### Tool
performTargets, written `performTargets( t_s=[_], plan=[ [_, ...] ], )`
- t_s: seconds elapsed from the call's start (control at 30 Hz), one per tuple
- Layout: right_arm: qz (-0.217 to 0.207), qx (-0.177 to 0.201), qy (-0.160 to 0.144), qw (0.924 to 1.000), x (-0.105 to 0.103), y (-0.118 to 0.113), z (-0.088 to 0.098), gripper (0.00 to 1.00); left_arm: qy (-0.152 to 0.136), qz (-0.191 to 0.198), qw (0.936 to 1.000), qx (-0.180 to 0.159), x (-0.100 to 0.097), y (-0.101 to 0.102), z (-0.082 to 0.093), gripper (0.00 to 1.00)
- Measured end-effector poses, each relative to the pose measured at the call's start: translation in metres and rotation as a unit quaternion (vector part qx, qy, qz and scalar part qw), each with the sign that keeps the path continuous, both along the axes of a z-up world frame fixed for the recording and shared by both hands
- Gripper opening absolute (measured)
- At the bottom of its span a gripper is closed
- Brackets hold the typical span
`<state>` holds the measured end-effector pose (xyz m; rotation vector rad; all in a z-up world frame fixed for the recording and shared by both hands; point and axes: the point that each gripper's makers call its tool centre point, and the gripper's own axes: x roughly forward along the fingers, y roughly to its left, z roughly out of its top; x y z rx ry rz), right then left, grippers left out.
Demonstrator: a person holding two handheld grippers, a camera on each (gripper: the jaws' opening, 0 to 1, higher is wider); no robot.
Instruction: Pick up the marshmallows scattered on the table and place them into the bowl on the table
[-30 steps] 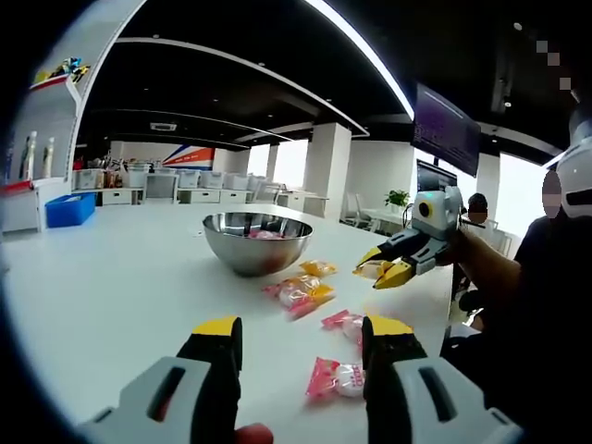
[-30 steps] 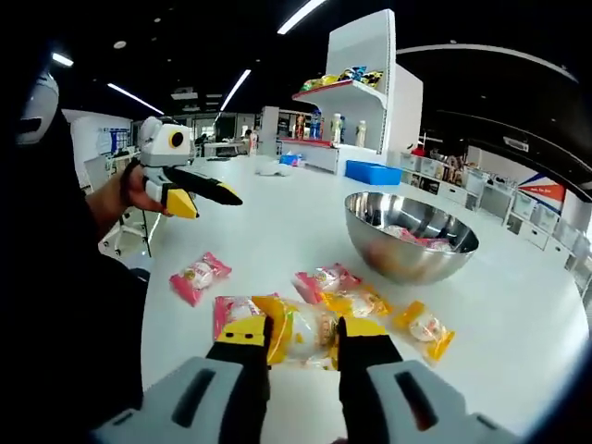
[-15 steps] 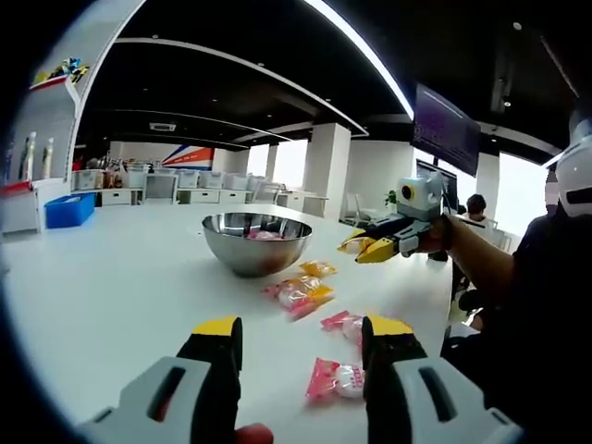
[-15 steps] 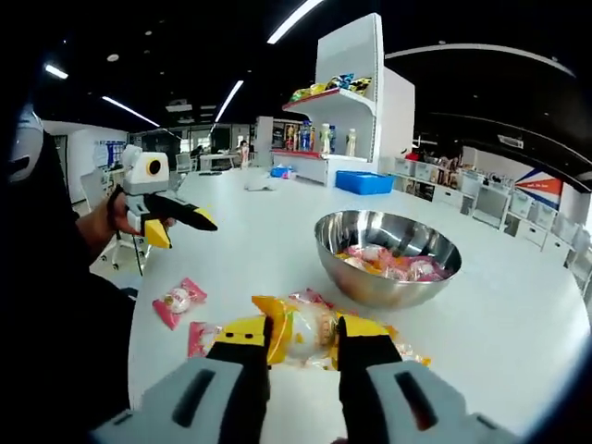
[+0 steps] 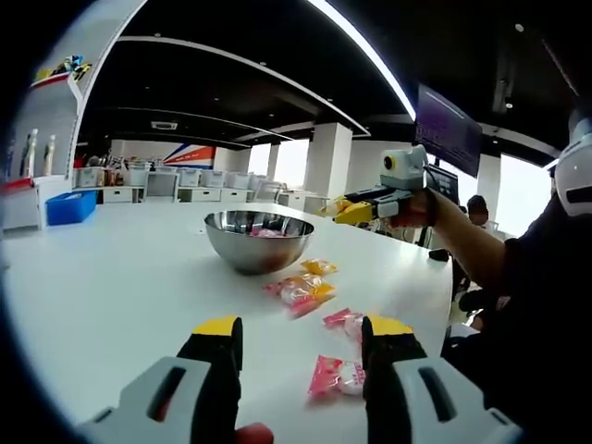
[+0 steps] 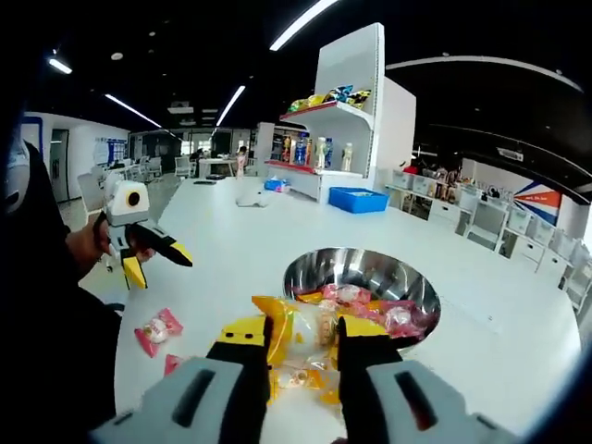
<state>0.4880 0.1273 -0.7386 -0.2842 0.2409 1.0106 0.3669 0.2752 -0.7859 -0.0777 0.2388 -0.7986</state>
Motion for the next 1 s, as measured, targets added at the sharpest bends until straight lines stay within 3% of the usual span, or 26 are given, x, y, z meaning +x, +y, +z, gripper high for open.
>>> performTargets(
  t_s=[0.33, 0.53, 1.0],
  plan=[
    [-0.003, -0.001, 0.001, 1.0000, 0.028, 0.011, 0.012, 0.28, 0.004, 0.003, 1.0000, -0.001, -0.001, 0.005, -0.003, 0.52],
    [-0.008, -0.021, -0.003, 0.9997, 0.046, 0.014, 0.016, 0.28, 0.004, -0.001, 1.0000, 0.000, 0.000, 0.002, -0.002, 0.52],
    [-0.053, -0.026, 0.022, 0.9980, 0.086, 0.003, 0.001, 0.28, 0.007, -0.004, 1.0000, -0.003, -0.001, -0.001, -0.004, 0.52]
  ],
)
